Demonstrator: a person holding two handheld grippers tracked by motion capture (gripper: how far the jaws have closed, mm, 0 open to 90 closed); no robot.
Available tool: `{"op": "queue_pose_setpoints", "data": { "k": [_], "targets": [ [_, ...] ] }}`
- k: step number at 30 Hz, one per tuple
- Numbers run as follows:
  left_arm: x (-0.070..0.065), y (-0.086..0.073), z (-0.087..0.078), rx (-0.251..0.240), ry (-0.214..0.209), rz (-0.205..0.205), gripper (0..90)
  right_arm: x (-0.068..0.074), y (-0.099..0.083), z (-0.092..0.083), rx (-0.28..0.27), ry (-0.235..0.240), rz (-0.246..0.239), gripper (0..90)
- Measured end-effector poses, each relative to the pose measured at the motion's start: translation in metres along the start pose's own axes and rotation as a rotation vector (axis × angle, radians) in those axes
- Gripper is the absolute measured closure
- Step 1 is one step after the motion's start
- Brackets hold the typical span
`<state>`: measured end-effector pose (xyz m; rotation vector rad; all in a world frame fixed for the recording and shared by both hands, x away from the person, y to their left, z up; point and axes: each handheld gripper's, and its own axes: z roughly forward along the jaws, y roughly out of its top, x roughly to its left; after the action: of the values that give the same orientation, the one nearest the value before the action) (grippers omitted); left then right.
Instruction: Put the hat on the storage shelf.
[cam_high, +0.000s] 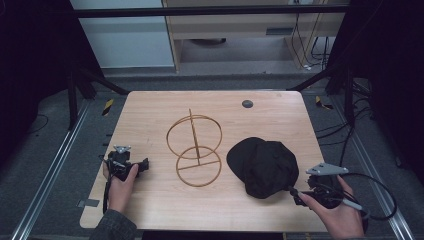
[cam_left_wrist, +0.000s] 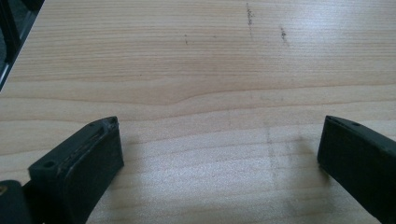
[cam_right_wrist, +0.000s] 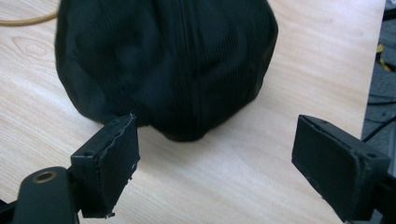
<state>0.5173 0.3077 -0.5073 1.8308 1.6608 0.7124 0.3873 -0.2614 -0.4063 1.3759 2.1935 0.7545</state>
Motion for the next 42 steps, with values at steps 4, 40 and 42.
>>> {"op": "queue_pose_setpoints", "data": {
  "k": [4,40,42],
  "targets": [
    [0.0,0.0,0.0,0.0,0.002,-0.003,0.0,0.007,0.018,-0.001,0.005,0.02,-0.036,13.0],
    [-0.003,-0.001,-0.001,0.001,0.0,0.003,0.0,0.004,0.079,0.059,0.137,0.131,-0.025,39.8],
    [-0.003,-0.001,-0.001,0.001,0.002,0.003,0.0,0.004,0.079,0.061,0.147,0.146,-0.024,47.7]
  ]
}}
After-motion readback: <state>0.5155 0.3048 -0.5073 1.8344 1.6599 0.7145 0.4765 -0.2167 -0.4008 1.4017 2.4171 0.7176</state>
